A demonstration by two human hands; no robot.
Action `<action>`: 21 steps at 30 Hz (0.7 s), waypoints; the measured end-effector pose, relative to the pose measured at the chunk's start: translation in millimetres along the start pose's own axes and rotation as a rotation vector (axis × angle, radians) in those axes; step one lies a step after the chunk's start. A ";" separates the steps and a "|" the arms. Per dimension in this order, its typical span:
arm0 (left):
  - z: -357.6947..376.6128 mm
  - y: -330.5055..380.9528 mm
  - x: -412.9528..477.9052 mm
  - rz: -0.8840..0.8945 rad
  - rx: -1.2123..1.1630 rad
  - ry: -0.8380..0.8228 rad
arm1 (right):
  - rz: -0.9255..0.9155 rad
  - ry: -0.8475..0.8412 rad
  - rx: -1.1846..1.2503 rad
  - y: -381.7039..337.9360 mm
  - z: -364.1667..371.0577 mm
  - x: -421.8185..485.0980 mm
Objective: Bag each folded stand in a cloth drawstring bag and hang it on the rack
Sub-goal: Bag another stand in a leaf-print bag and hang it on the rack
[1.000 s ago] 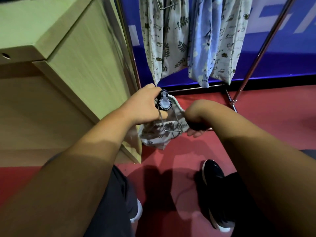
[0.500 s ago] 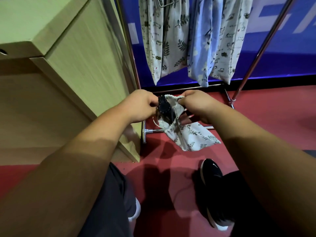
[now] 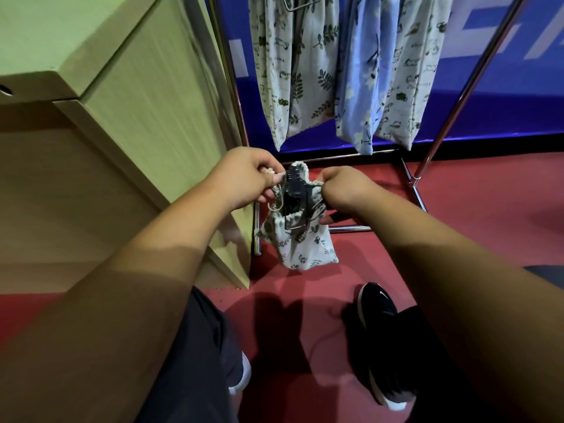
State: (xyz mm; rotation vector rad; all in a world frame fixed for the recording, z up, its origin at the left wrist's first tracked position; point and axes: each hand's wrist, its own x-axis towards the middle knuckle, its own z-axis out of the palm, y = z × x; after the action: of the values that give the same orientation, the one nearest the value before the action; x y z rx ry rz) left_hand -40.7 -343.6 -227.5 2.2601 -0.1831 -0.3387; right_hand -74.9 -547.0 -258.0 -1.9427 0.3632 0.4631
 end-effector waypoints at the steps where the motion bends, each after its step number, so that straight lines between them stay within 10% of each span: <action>1: -2.0 -2.4 1.7 -0.004 -0.029 0.038 | 0.002 0.013 -0.009 0.9 -0.6 1.5; 10: -15.1 -1.6 5.3 -0.239 -0.397 0.093 | -0.038 0.079 -0.179 6.4 2.2 11.0; 21: -12.1 -11.1 4.4 -0.307 0.336 -0.067 | -0.227 0.104 -0.165 -5.1 0.2 9.1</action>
State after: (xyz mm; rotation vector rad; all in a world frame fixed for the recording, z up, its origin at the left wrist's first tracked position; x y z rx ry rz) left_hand -32.6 -328.7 -229.2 2.6148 0.0812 -0.5823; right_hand -64.7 -545.2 -258.3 -2.1436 0.1714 0.2510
